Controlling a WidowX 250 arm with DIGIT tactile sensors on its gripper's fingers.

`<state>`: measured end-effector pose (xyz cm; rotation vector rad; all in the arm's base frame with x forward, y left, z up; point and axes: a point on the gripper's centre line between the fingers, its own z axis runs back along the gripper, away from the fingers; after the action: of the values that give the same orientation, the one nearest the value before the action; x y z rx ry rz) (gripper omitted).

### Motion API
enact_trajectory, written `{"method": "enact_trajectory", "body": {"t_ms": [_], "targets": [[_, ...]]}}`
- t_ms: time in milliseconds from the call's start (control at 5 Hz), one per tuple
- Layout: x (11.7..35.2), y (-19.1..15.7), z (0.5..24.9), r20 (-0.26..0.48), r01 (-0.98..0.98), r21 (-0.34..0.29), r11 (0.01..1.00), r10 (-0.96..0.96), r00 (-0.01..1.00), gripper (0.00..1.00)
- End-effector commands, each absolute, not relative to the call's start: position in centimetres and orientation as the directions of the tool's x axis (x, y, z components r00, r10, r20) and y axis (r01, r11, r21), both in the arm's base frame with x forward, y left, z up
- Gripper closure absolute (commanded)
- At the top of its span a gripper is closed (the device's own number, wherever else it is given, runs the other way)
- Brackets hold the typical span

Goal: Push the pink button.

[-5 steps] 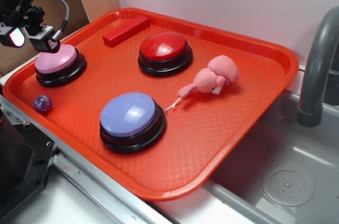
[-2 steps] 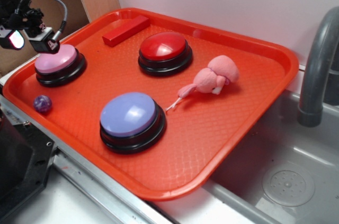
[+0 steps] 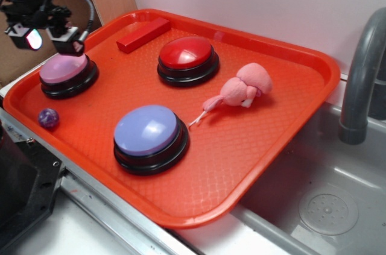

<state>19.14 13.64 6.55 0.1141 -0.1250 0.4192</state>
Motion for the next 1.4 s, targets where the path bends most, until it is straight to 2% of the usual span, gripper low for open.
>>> {"method": "enact_trajectory", "body": {"t_ms": [0,200,400,800,1000,1200], "targets": [[19.5,14.5,5.2,0.153,-0.406,0.063,0.912,0.394,0.906,0.0],[18.8,15.2,4.1,0.121,-0.425,0.052,0.904,0.417,0.901,0.0],[19.3,14.5,5.2,0.144,-0.393,0.051,0.918,0.382,0.913,0.0],[19.9,13.7,10.3,0.249,-0.363,0.045,0.931,0.342,0.906,0.0],[19.5,13.7,12.0,0.339,-0.388,0.076,0.918,0.342,0.876,0.0],[19.7,14.1,12.8,0.334,-0.382,0.073,0.921,0.338,0.88,0.0]]}}
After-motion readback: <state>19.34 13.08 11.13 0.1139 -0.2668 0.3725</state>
